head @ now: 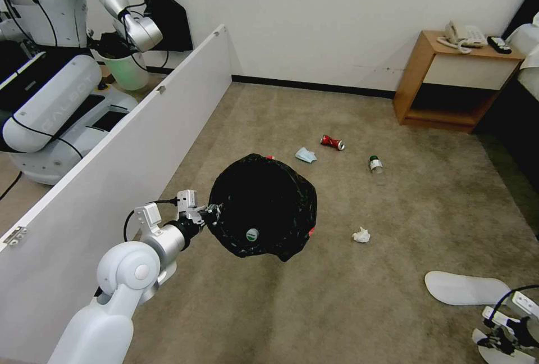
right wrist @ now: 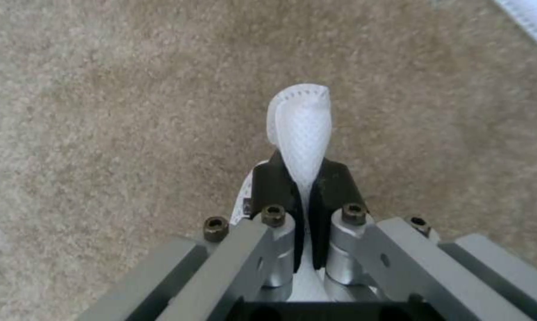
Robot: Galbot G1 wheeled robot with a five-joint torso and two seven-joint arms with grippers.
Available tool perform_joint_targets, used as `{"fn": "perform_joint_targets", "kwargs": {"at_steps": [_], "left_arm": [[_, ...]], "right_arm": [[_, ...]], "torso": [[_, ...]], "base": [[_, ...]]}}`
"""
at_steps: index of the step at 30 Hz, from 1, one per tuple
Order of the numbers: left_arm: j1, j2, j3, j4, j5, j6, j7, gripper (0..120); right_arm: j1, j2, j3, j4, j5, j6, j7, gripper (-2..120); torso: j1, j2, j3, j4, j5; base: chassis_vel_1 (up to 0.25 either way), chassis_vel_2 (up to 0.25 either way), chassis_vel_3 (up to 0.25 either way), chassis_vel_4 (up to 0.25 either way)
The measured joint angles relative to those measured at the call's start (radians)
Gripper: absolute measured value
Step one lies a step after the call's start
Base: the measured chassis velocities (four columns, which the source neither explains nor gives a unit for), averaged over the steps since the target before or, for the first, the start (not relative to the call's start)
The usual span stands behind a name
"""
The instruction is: Pick up the trash bin and place the garbage on the floor into it.
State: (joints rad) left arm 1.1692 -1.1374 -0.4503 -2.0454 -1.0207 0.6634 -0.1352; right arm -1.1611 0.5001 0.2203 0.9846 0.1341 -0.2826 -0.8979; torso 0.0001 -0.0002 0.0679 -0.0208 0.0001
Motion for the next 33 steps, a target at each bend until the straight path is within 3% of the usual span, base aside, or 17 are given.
{"fn": "perform_joint_targets", "kwargs": {"at_steps": [22,33], "left_arm": [[-0.032,0.049,0.019,0.017,-0.081,0.003,-0.026,0],[-0.03,0.11,0.006,-0.023,-0.166,0.02,-0.063,0]], "right_arm": [[-0.045,-0.199,0.142,0.211,0.268,0.026,0.022,1],[-0.018,-0.255,0.191,0.412,0.425,0.049,0.069,1]], "torso": [[0.0,0.0,0.0,0.0003,-0.0004],[0.0,0.0,0.0,0.0001,-0.0003]], "base": [[0.0,0.0,0.0,0.0],[0.0,0.0,0.0,0.0]]}}
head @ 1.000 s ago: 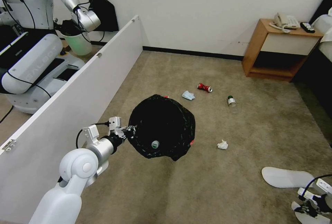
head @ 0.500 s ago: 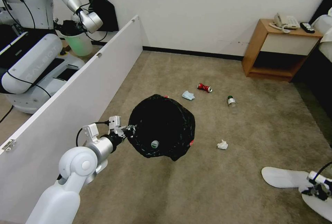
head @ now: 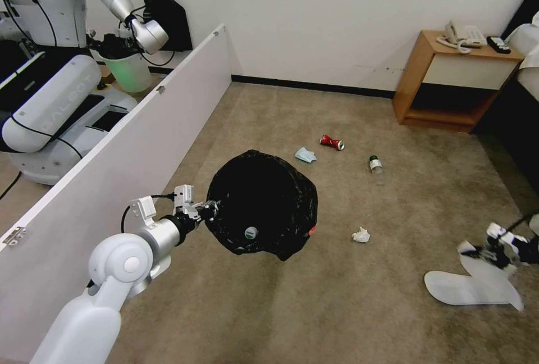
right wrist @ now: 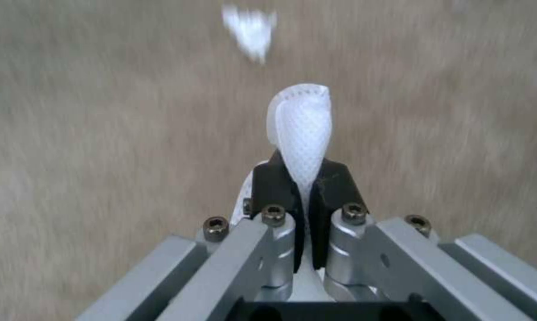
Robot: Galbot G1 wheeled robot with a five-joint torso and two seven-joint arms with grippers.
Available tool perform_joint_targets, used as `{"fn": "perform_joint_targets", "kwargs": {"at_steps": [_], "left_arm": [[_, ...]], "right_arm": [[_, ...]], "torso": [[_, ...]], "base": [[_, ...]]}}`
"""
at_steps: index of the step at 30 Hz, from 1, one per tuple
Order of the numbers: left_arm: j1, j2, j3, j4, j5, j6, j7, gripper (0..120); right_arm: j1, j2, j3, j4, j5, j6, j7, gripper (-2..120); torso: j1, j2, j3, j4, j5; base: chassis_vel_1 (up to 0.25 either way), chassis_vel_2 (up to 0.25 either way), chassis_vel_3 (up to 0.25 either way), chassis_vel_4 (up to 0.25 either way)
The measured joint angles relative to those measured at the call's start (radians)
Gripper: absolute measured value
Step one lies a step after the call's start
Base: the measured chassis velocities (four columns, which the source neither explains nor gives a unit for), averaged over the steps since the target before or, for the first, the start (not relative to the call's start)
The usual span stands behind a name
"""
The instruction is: Pick up the trash bin and place the garbage on the floor into it.
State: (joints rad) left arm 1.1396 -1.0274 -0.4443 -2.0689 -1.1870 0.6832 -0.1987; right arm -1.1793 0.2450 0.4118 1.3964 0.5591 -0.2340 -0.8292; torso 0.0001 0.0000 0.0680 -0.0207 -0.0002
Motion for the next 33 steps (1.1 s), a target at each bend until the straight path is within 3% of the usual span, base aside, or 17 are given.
{"fn": "perform_joint_targets", "kwargs": {"at_steps": [6,11,21,33], "left_arm": [[-0.011,0.017,0.006,-0.013,-0.03,0.003,-0.024,0],[-0.049,0.013,0.039,-0.019,-0.051,0.003,-0.059,0],[-0.088,0.01,0.099,-0.014,-0.049,0.003,-0.094,0],[-0.102,0.047,0.182,-0.04,-0.1,0.041,-0.235,0]], "right_arm": [[0.027,-0.015,0.022,0.107,0.091,0.01,0.064,1],[0.06,-0.024,0.05,0.246,0.218,0.016,0.141,1],[0.132,-0.024,0.063,0.336,0.316,0.055,0.243,1],[0.189,0.013,0.072,0.415,0.362,0.106,0.338,1]], "torso": [[0.0,0.0,0.0,0.0,0.0],[0.0,0.0,0.0,-0.0002,0.0],[0.0,0.0,0.0,-0.0002,-0.0001],[0.0,0.0,0.0,-0.0001,0.0002]], "base": [[0.0,0.0,0.0,0.0],[0.0,0.0,0.0,0.0],[0.0,0.0,0.0,0.0],[0.0,0.0,0.0,0.0]]}}
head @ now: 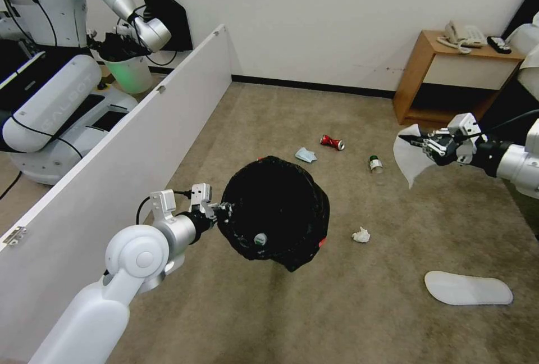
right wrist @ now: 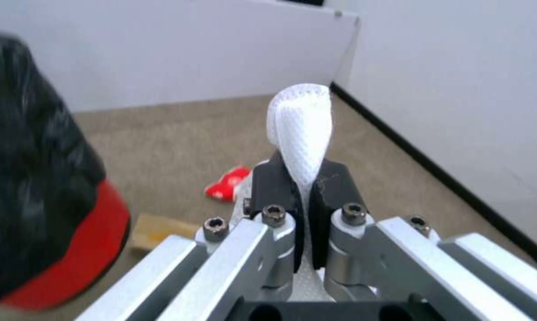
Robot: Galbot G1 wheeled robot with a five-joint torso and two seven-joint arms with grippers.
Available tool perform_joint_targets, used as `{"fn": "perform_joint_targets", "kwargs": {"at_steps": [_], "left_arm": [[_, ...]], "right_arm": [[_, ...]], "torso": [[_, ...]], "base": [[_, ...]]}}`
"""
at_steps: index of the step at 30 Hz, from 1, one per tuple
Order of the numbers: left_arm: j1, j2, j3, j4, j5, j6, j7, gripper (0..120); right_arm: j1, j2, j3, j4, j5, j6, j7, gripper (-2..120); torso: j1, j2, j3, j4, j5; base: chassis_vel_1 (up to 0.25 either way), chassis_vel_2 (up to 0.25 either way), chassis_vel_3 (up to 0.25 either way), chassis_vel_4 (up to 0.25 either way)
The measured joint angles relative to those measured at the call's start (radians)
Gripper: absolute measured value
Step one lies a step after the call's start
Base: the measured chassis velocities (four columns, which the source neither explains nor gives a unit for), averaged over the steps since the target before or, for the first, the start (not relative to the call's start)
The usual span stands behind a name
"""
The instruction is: Pick up the trash bin and place the garbage on the floor into it.
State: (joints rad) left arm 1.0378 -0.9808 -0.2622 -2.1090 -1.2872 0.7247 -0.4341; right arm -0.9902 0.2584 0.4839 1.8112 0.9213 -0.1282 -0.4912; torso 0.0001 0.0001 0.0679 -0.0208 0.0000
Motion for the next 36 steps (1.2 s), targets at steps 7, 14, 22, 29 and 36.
{"fn": "perform_joint_targets", "kwargs": {"at_steps": [7,14,22,29,36], "left_arm": [[-0.024,-0.013,0.053,-0.002,-0.012,0.0,-0.035,0],[-0.03,-0.021,0.065,0.0,-0.015,-0.001,-0.04,0],[-0.044,-0.029,0.076,0.009,-0.019,-0.003,-0.037,0],[-0.077,-0.047,0.111,0.027,-0.026,-0.003,-0.046,0],[-0.107,-0.057,0.139,0.043,-0.038,-0.004,-0.058,0]], "right_arm": [[0.022,0.015,0.004,0.042,0.019,0.009,0.041,1],[0.061,0.014,0.004,0.084,0.057,0.016,0.079,1],[0.102,0.004,0.004,0.129,0.103,0.03,0.097,1],[0.165,0.004,-0.001,0.146,0.144,0.048,0.1,1],[0.225,0.005,-0.004,0.162,0.19,0.069,0.093,1]], "torso": [[0.0,0.0,0.0,-0.0001,0.0],[0.0,0.0,0.0,0.0001,0.0],[0.0,0.0,0.0,0.0001,0.0],[0.0,0.0,0.0,0.0,-0.0001],[0.0,0.0,0.0,-0.0001,0.0]], "base": [[0.0,0.0,0.0,0.0],[0.0,0.0,0.0,0.0],[0.0,0.0,0.0,0.0],[0.0,0.0,0.0,0.0],[0.0,0.0,0.0,0.0]]}}
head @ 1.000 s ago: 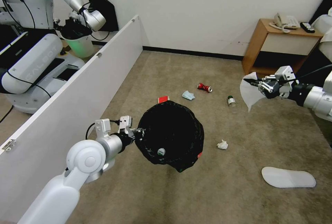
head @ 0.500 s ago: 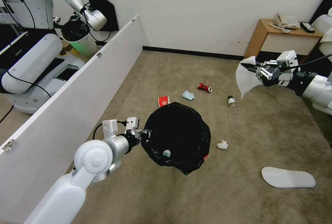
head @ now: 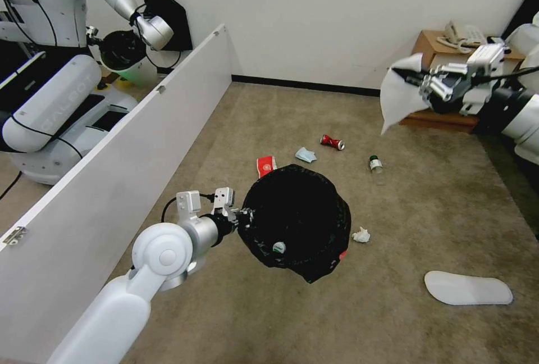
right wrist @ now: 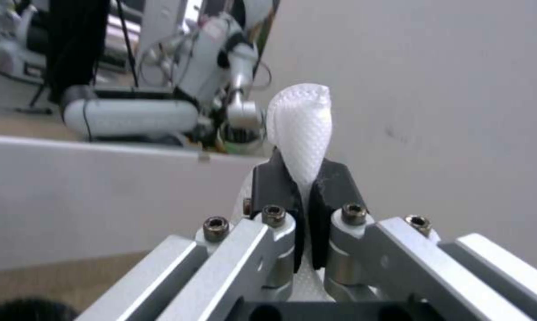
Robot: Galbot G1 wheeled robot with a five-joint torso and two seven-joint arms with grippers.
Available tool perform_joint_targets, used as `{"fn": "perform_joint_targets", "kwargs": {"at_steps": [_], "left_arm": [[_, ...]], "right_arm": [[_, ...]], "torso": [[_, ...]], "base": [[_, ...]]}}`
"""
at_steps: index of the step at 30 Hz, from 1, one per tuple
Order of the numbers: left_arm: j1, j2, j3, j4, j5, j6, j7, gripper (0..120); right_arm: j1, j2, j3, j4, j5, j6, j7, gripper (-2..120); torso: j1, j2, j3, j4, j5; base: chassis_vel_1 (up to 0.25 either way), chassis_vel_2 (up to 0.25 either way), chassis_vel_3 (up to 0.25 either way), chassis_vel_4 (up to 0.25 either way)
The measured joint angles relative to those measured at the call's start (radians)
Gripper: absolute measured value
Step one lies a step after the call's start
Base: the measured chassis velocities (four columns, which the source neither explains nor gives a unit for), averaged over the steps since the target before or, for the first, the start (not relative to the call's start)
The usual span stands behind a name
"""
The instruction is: Pick up the trash bin and place the garbage on the floor into it.
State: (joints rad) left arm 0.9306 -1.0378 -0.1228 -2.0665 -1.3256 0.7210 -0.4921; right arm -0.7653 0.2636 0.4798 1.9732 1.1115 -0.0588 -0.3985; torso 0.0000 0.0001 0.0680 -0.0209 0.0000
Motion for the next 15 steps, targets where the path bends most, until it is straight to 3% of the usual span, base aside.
{"fn": "perform_joint_targets", "kwargs": {"at_steps": [15], "left_arm": [[-0.072,-0.019,0.037,0.039,-0.036,0.0,-0.021,0]], "right_arm": [[0.089,0.035,-0.026,0.087,0.155,0.055,-0.008,1]], "torso": [[0.0,0.0,0.0,0.0001,0.0]], "base": [[0.0,0.0,0.0,0.0]]}}
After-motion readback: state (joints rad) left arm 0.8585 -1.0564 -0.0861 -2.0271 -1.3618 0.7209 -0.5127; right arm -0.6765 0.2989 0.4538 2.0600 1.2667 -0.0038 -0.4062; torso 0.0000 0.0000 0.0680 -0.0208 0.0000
